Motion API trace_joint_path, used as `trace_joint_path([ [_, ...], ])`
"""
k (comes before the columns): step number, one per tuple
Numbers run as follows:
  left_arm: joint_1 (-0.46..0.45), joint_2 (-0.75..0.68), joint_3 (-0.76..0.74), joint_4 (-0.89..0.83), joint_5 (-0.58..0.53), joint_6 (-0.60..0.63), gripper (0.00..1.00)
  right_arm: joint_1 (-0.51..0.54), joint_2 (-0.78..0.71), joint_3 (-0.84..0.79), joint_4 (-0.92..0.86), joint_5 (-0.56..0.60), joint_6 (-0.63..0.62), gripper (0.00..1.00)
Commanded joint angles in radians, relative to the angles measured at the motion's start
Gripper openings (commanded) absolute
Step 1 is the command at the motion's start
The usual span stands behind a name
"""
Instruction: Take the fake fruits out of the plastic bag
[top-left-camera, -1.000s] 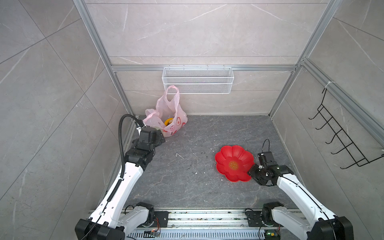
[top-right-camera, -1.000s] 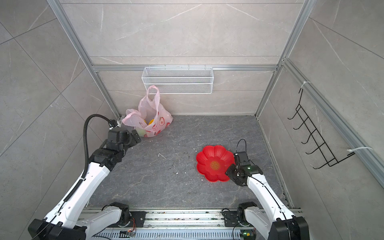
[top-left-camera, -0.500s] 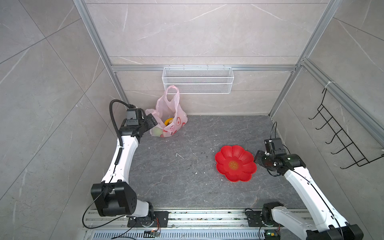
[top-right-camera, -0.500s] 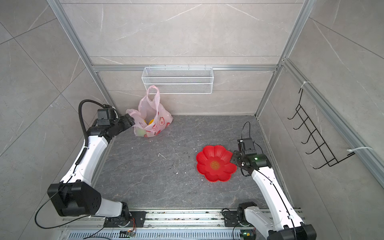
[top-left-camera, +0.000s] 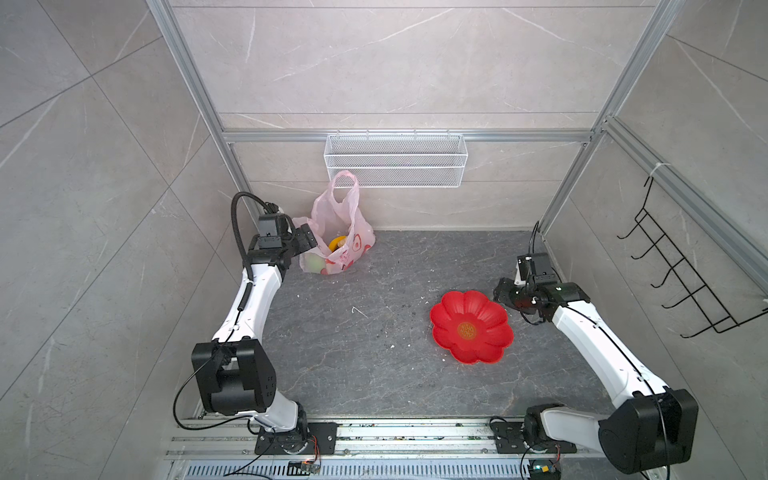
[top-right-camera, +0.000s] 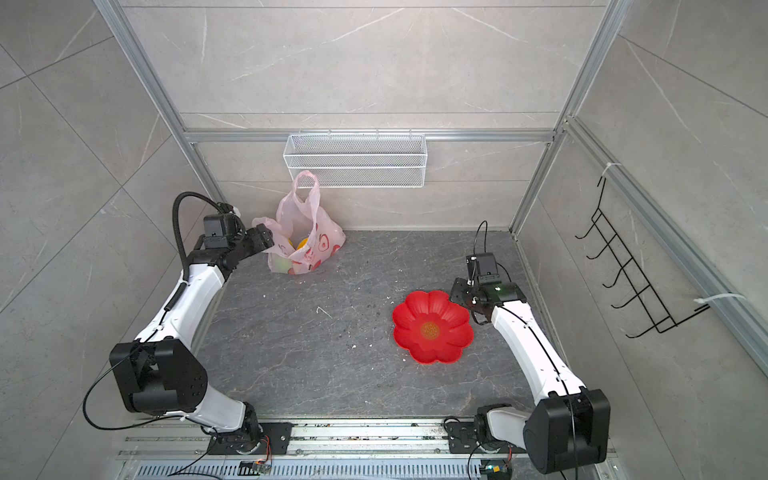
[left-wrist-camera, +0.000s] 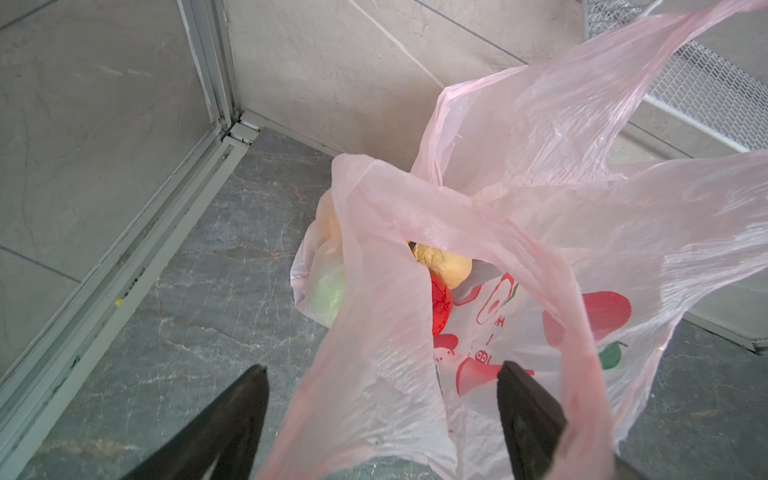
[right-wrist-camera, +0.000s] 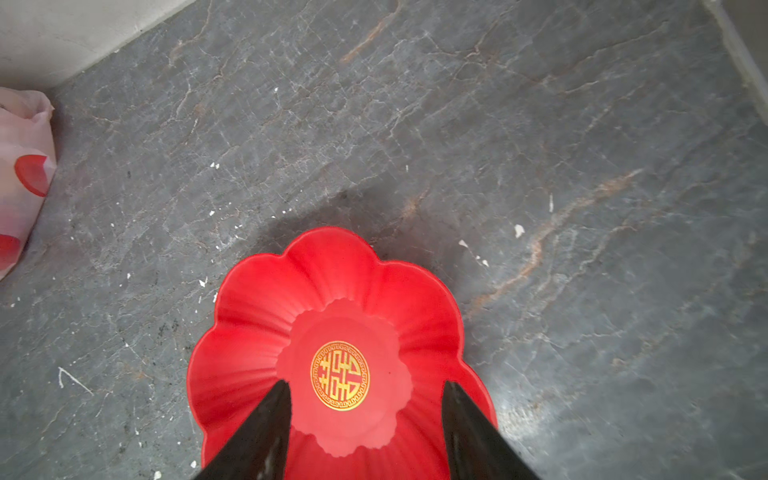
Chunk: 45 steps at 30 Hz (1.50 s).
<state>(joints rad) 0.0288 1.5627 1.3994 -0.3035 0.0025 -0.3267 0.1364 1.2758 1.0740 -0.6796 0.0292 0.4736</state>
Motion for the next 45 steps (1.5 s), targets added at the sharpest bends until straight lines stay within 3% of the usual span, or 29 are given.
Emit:
trace_joint_path([
  [1,0.007,0.033,-0.003,0.122,0.003,0.073,0.77,0.006,0.032,0.034,0.056,-0.039,-0.016,0.6],
  [8,0.005,0.041,-0.024,0.158,0.057,0.056,0.17,0.058,0.097,0.072,0.115,-0.06,-0.039,0.59],
  [12,0.004,-0.034,-0.091,0.159,0.083,-0.011,0.04,0.174,0.19,0.166,0.149,-0.026,-0.072,0.59],
  [20,-0.037,-0.266,-0.312,0.087,0.112,-0.087,0.0,0.402,0.376,0.373,0.297,-0.002,-0.094,0.63],
  [27,-0.165,-0.462,-0.497,0.012,0.043,-0.136,0.0,0.569,0.466,0.442,0.446,0.008,-0.095,0.7],
  [35,-0.258,-0.7,-0.667,-0.071,-0.04,-0.21,0.0,0.603,0.512,0.44,0.523,-0.025,0.079,0.74],
  [45,-0.309,-0.897,-0.76,-0.165,-0.057,-0.275,0.0,0.64,0.598,0.508,0.529,-0.043,0.17,0.75],
])
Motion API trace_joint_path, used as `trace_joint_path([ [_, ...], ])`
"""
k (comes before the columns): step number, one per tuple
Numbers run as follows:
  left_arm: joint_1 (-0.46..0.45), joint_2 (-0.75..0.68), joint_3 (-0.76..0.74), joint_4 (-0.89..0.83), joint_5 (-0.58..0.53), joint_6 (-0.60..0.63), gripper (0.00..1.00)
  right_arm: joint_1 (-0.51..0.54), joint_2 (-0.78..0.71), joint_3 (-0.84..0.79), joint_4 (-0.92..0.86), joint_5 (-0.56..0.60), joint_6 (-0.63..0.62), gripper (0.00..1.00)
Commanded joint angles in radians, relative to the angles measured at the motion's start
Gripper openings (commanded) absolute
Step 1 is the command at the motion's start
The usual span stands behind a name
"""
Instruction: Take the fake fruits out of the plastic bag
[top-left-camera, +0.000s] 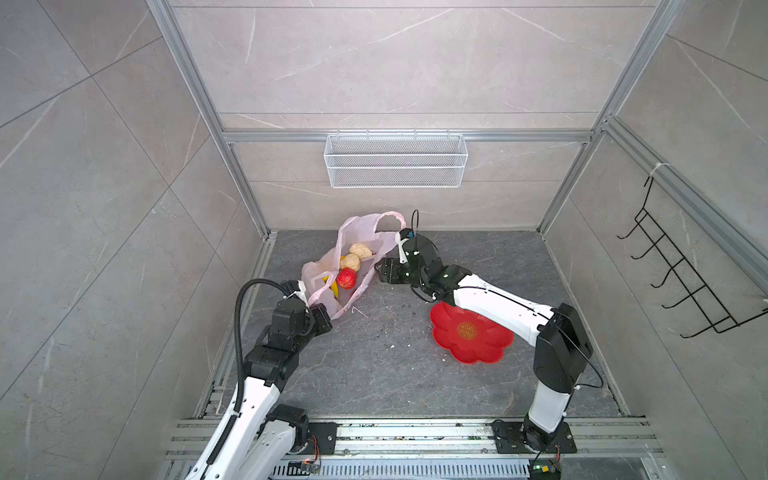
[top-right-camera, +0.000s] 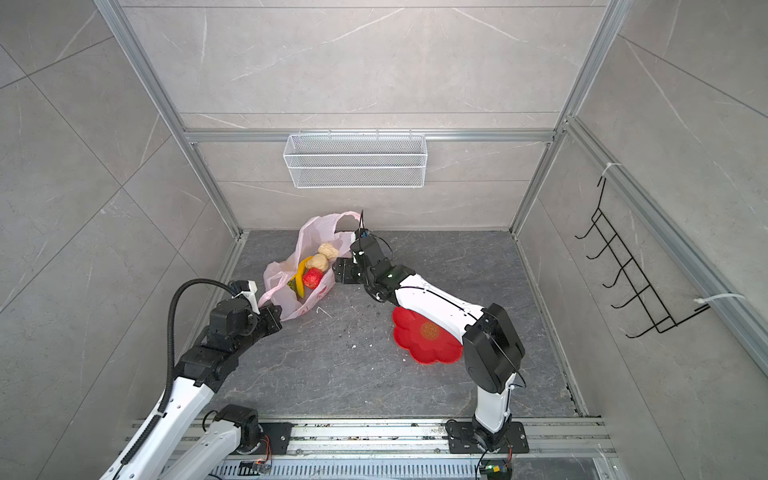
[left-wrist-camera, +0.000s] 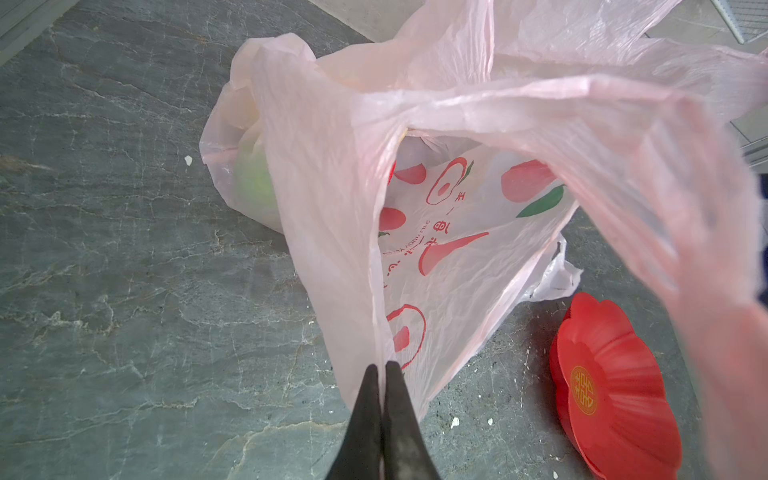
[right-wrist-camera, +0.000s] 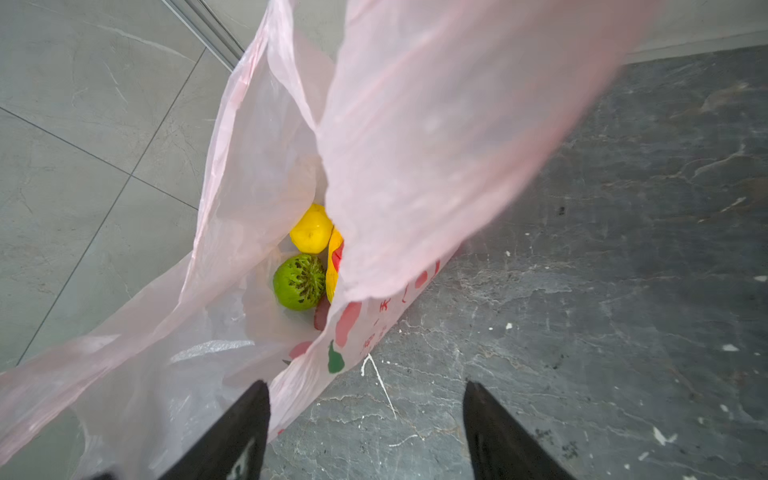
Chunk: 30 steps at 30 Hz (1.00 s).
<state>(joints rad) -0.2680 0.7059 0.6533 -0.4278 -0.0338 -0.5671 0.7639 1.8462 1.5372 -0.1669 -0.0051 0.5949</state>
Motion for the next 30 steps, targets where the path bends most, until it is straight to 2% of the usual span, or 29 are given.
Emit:
trace_joint_path([
  [1,-0.014,-0.058,-0.023,-0.045,-0.022,-0.042,0.0,0.015,0.037,0.054,0.01,-0.01,0.052,0.75],
  [9,-0.02,-0.158,-0.07,-0.096,-0.013,-0.074,0.0,0.022,0.138,0.148,-0.029,0.003,0.09,0.75],
  [13,-0.02,-0.188,-0.082,-0.101,-0.025,-0.078,0.0,0.023,0.189,0.205,-0.101,0.028,0.101,0.7],
  [15,-0.02,-0.192,-0.081,-0.101,-0.028,-0.079,0.0,0.023,0.199,0.204,-0.101,0.041,0.107,0.6],
  [17,-0.02,-0.191,-0.076,-0.101,-0.032,-0.08,0.0,0.023,0.202,0.199,-0.105,0.049,0.111,0.42],
  [19,-0.021,-0.184,-0.068,-0.101,-0.037,-0.08,0.07,0.023,0.195,0.185,-0.108,0.057,0.109,0.29],
  [22,-0.021,-0.166,-0.047,-0.103,-0.038,-0.077,0.19,0.023,0.161,0.131,-0.101,0.071,0.105,0.18],
  [25,-0.021,-0.14,-0.016,-0.107,-0.034,-0.061,0.34,0.025,0.111,0.06,-0.073,0.083,0.102,0.13],
  [30,-0.022,-0.101,0.058,-0.154,-0.035,-0.025,0.61,0.031,0.024,-0.051,-0.042,0.094,0.095,0.1],
])
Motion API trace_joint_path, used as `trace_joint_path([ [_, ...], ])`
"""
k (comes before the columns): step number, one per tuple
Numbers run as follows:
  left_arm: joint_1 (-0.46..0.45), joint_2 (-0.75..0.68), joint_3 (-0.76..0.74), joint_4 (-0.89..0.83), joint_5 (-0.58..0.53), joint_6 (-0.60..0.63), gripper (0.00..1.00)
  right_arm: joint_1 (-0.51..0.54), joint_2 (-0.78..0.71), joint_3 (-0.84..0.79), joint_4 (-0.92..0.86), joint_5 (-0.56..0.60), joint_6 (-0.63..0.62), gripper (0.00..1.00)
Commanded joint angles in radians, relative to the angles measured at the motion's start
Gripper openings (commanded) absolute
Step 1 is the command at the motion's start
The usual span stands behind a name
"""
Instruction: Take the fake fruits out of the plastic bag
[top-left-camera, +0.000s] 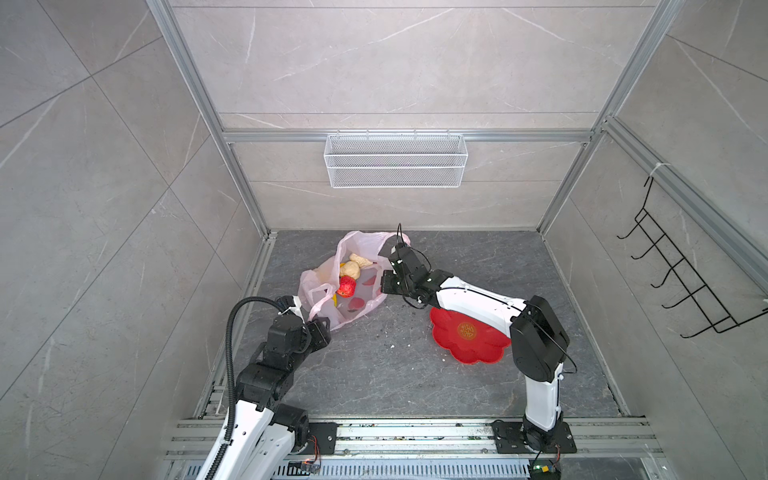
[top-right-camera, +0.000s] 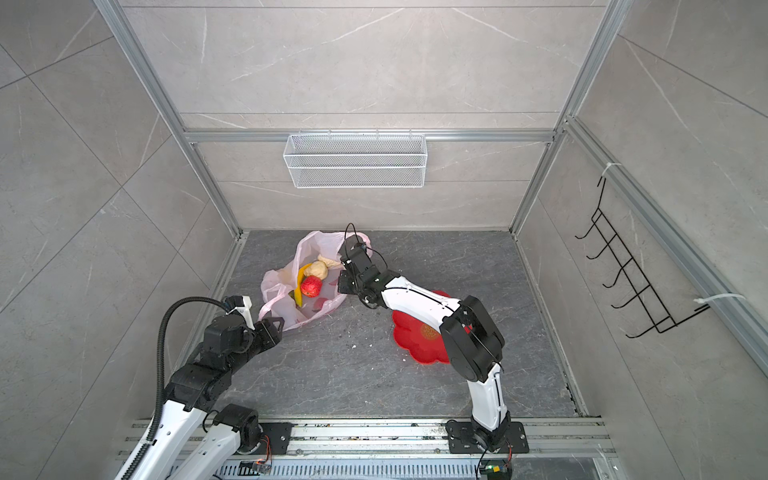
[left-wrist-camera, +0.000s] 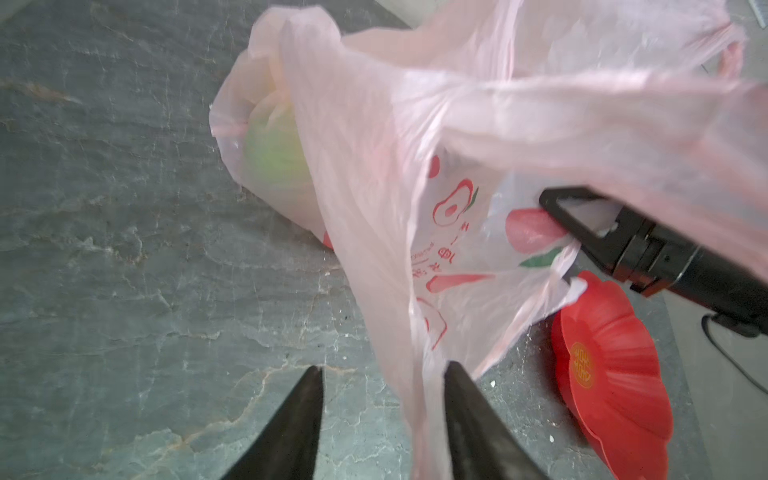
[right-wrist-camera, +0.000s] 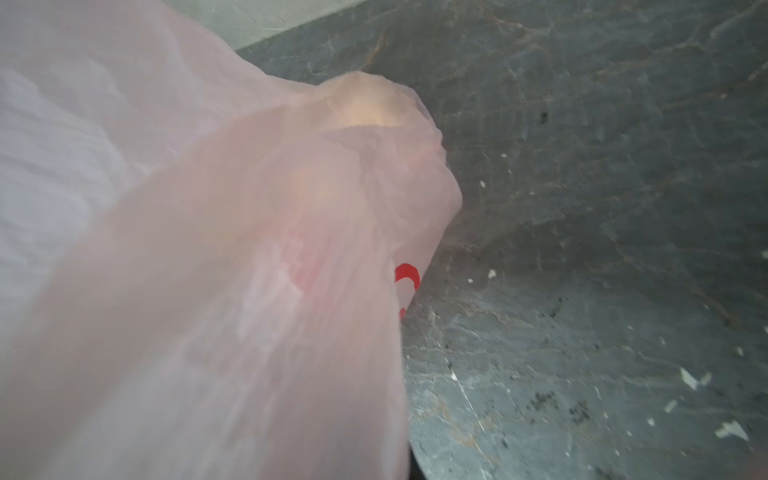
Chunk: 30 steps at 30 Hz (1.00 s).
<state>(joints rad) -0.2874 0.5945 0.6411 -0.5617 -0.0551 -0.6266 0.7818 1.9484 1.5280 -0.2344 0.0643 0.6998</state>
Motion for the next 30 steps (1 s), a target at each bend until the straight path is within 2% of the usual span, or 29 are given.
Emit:
trace_joint_path([
  [1,-0.001,0.018,0.087,-0.034,-0.013,0.043,0.65,0.015,-0.09,-0.056,0.031,0.026,-0.009,0.1],
  [3,-0.002,0.044,0.131,-0.069,0.0,0.062,0.74,0.022,-0.106,-0.079,0.036,0.028,-0.009,0.1],
  [5,-0.001,0.075,0.173,-0.103,0.021,0.088,0.78,0.026,-0.116,-0.093,0.042,0.028,-0.008,0.09],
  [11,-0.005,0.143,0.289,-0.213,0.066,0.155,0.85,0.034,-0.111,-0.1,0.058,0.022,0.001,0.1],
  [17,-0.005,0.205,0.396,-0.329,-0.009,0.217,0.89,0.037,-0.097,-0.089,0.063,0.013,0.0,0.1],
  [21,-0.005,0.244,0.432,-0.318,-0.064,0.261,0.88,0.037,-0.101,-0.092,0.062,0.011,-0.006,0.1],
  [25,-0.005,0.278,0.432,-0.249,-0.092,0.302,0.82,0.036,-0.102,-0.091,0.058,0.01,-0.013,0.1],
  [30,-0.005,0.297,0.415,-0.163,-0.1,0.305,0.54,0.037,-0.1,-0.094,0.053,0.017,-0.014,0.09],
])
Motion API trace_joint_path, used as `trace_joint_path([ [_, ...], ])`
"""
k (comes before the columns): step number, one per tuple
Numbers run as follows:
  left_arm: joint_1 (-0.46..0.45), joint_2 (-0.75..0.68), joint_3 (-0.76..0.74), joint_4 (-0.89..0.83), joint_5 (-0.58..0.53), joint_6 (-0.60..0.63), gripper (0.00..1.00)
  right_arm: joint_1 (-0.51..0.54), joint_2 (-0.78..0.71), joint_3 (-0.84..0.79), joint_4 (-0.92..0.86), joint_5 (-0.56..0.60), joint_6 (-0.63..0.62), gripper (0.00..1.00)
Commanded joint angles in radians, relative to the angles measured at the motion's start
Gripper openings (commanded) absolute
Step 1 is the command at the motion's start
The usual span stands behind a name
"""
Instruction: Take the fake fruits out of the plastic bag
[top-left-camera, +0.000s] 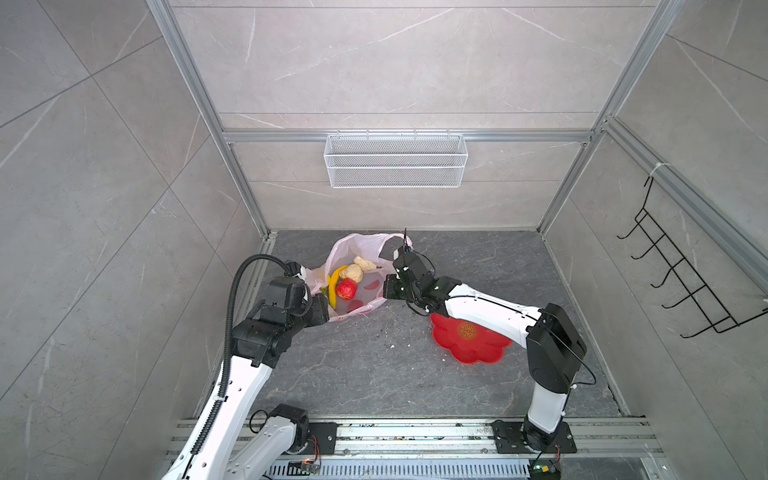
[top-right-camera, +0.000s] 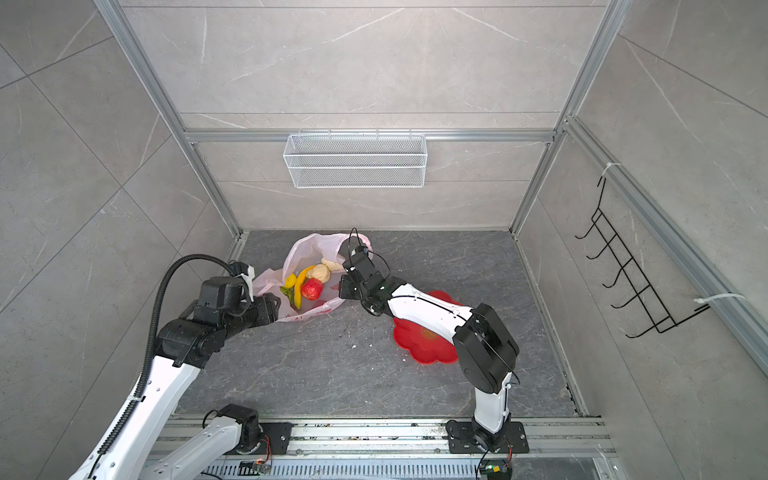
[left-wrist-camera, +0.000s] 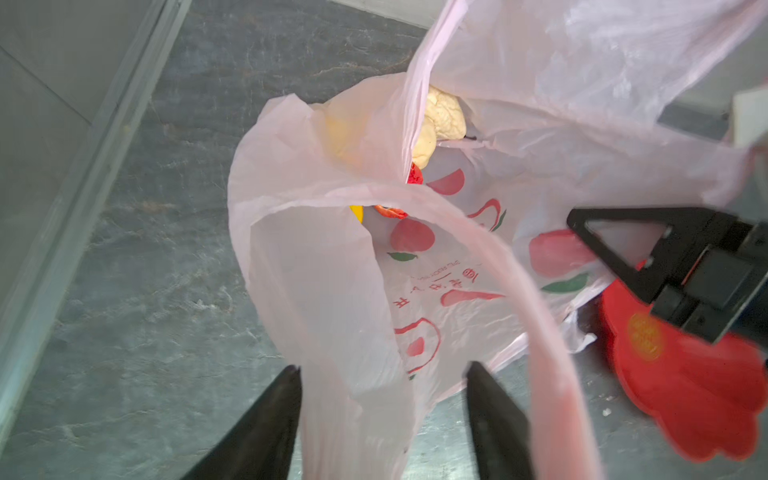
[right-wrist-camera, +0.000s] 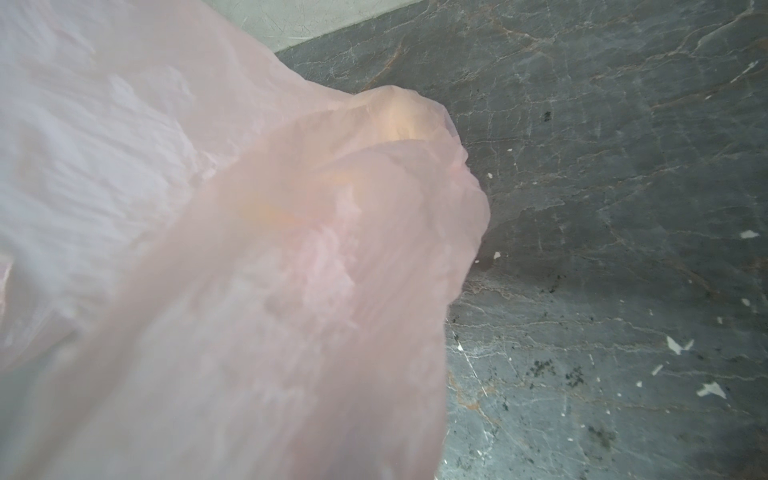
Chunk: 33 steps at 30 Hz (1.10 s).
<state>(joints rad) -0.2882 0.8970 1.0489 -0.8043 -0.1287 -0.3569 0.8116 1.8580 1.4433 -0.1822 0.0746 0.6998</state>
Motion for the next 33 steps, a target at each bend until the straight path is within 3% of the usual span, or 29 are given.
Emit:
trace_joint_path([
  [1,-0.003,-0.014,-0.004,0.101,-0.036,0.031,0.46,0.006,-0.008,-0.007,0.0,0.007,-0.015,0.09],
  [5,-0.003,-0.078,-0.08,0.199,-0.049,-0.017,0.23,0.008,-0.025,-0.049,0.004,0.017,-0.009,0.08],
  [8,-0.006,-0.125,-0.133,0.213,-0.018,-0.086,0.14,0.01,-0.064,-0.124,0.026,0.04,0.004,0.08],
  [20,-0.026,-0.338,-0.311,0.074,0.075,-0.294,0.09,0.016,-0.155,-0.364,0.003,0.063,0.042,0.1],
  [26,-0.035,-0.408,-0.348,-0.039,0.121,-0.371,0.08,0.018,-0.119,-0.349,-0.028,0.087,0.04,0.11],
  [33,-0.058,-0.436,-0.422,-0.052,0.132,-0.447,0.05,0.018,-0.071,-0.29,-0.115,0.134,0.034,0.14],
])
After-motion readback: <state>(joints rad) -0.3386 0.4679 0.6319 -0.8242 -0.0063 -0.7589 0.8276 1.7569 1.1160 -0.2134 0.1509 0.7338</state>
